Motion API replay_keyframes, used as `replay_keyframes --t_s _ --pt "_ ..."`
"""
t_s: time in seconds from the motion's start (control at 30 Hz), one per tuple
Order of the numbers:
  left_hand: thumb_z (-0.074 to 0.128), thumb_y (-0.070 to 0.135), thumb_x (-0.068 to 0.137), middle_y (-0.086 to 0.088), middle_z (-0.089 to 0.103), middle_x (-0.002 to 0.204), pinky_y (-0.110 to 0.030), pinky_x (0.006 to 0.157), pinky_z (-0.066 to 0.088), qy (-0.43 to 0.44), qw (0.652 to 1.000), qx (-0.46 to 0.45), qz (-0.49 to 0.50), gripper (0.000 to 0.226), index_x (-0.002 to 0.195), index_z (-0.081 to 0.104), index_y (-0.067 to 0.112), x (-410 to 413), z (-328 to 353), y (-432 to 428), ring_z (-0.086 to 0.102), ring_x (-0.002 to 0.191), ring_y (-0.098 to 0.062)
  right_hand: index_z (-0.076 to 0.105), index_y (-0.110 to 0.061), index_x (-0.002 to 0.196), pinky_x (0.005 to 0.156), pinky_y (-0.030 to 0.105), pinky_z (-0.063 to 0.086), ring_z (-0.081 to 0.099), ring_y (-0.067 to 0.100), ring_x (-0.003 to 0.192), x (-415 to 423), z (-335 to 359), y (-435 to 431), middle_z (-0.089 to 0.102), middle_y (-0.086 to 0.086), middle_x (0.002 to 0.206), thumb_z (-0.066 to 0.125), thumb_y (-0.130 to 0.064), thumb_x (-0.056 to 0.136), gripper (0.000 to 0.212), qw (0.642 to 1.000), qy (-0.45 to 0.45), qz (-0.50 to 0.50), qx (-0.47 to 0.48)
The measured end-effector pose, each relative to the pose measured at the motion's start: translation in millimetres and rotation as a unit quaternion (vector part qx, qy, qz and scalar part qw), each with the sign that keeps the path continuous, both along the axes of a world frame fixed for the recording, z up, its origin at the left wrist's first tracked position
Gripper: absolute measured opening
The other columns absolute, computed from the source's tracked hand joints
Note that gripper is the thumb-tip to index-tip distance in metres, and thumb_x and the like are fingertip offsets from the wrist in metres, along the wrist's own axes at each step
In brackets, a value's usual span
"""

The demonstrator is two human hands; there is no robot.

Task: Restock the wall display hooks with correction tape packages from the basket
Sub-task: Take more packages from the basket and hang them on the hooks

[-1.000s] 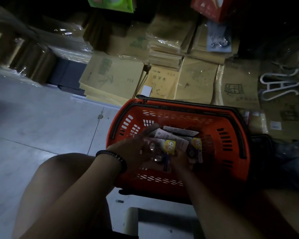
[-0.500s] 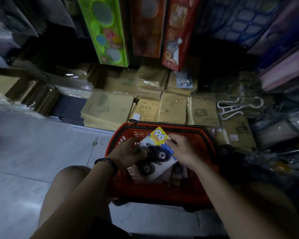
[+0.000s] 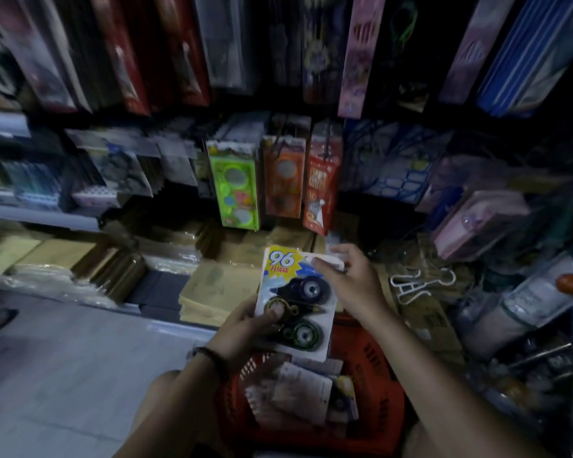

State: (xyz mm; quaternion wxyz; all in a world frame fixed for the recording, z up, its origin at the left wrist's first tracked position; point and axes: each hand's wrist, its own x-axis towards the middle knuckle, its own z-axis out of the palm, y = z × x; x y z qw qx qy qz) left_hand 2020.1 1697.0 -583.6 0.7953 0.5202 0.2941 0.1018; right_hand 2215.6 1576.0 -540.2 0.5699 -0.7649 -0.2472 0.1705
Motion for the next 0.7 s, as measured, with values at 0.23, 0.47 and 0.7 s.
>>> replay_keyframes --t_s 0.23,0.47,0.7 --pt "0.1 0.04 0.06 -0.024 0.076 0.12 -0.063 0.09 0.058 -0.049 0.992 0.069 0.092 0.07 0.12 0.075 0.017 14 61 -5 0.074 0.107 -0.045 0.075 -0.016 0.116 0.085 0.03 0.06 0.077 0.016 0.1 -53 15 -13 0.081 -0.003 0.103 0.088 -0.013 0.083 0.035 0.988 0.116 0.037 0.095" --pt "0.053 0.057 0.1 -0.022 0.074 0.126 -0.063 0.109 0.049 -0.072 0.991 -0.037 0.105 0.051 0.131 0.069 0.02 7 107 2 0.069 0.118 -0.047 0.079 -0.014 0.107 0.094 0.05 0.061 0.078 0.021 0.096 -44 51 -7 0.082 0.001 0.099 0.092 -0.016 0.077 0.032 0.984 0.14 0.004 0.108" --pt "0.044 0.043 0.106 -0.022 0.045 0.161 -0.059 0.116 0.034 -0.161 0.959 -0.232 0.035 0.058 0.155 0.05 0.013 0 140 8 0.049 0.138 -0.046 0.08 -0.018 0.104 0.094 0.054 0.061 0.077 0.024 0.097 -31 96 2 0.082 -0.001 0.098 0.089 -0.017 0.081 0.025 0.98 0.163 -0.005 0.117"
